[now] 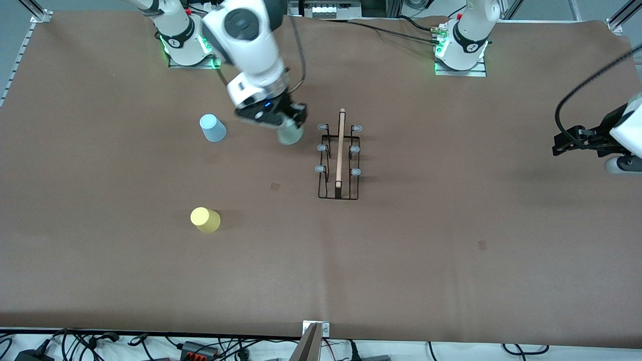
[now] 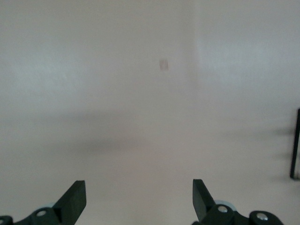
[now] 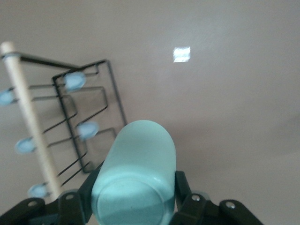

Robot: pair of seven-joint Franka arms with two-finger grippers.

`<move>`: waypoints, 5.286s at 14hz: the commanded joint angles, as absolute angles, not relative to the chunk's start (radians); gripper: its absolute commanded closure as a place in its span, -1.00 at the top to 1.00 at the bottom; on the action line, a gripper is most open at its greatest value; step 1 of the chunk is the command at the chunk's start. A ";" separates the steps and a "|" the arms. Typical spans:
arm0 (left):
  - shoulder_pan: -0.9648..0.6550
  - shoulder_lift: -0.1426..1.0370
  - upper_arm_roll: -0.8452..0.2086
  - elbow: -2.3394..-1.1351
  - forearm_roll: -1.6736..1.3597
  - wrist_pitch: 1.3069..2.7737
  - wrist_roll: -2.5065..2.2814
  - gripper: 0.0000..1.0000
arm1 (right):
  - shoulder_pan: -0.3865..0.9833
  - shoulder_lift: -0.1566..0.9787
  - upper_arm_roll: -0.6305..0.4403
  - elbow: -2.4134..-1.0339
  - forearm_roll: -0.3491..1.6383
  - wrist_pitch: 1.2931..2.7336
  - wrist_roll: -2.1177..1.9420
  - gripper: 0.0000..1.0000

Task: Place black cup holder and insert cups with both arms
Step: 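Carry the teal cup with the right gripper onto a rack peg, then open the right gripper and release the teal cup on the rack, then move the right gripper to the yellow cup and grasp it, then carry the yellow cup with the right gripper onto a rack peg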

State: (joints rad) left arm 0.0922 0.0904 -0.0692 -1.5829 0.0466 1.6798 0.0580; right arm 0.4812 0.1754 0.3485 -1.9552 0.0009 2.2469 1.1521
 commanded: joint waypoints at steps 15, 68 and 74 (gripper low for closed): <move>0.048 -0.014 -0.058 -1.675 0.025 1.641 0.074 1.00 | 0.614 0.423 0.334 -1.809 -0.224 2.319 1.342 1.00; 0.046 -0.011 -0.060 -1.667 0.018 1.640 0.075 1.00 | 0.652 0.624 0.187 -1.321 -0.218 2.095 1.126 -0.87; 0.048 -0.011 -0.060 -1.667 0.018 1.638 0.075 1.00 | 0.655 0.679 0.187 -1.328 -0.262 2.140 1.131 -0.64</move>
